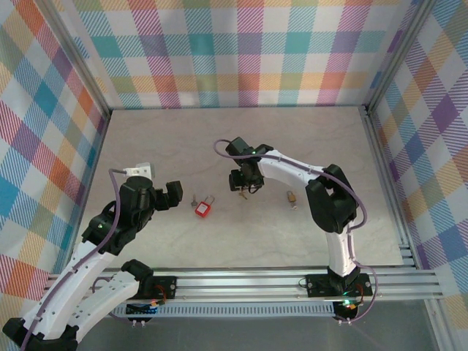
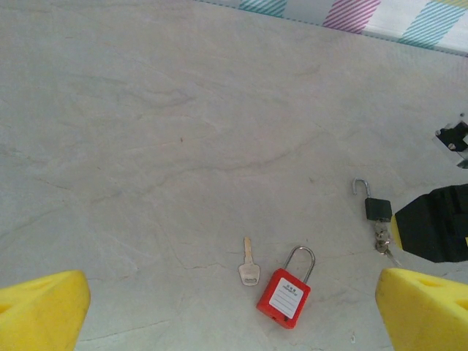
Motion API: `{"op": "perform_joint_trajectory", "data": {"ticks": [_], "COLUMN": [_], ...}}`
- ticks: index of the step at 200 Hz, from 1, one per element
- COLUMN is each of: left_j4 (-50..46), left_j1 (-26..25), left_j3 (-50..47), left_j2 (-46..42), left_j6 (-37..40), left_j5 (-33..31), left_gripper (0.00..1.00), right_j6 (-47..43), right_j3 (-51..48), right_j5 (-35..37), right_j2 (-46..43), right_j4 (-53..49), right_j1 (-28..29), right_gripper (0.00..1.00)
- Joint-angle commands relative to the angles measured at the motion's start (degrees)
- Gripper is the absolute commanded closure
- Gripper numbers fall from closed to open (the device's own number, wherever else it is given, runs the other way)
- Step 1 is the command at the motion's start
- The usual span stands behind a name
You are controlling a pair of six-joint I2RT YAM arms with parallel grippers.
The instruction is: Lock with the key
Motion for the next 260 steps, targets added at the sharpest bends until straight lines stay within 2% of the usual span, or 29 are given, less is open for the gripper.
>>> {"op": "perform_joint_trajectory", "data": {"ticks": [1,42,147,260], "left_j4": [0.6,0.54,0.52,0.38], "left_j1": [0.58,0.61,0.59,0.61], "left_j3": [-0.4,-0.49,-0.41,-0.4], "left_j2": [0.1,0.11,0.14,0.45], "left_j6": [1.03,1.03,1.16,1.21], "left_j5": [0.85,0.9,1.08,1.26], "left_gripper": [0.0,0.0,0.0,0.0], "right_j6": [0.75,0.58,0.42,-0.56], "right_j3": [1.88,2.74,4.26,5.12], "right_j5": [0.13,-1.01,-1.05,-0.77], "right_j2": [1.73,3.44,7.51,10.29], "right_j4": [-0.53,-0.52,-0.41,-0.52], "right_j1": [0.3,0.1,-0.63,-2.29], "right_gripper": [0.46,0.52,0.6,0.75]}}
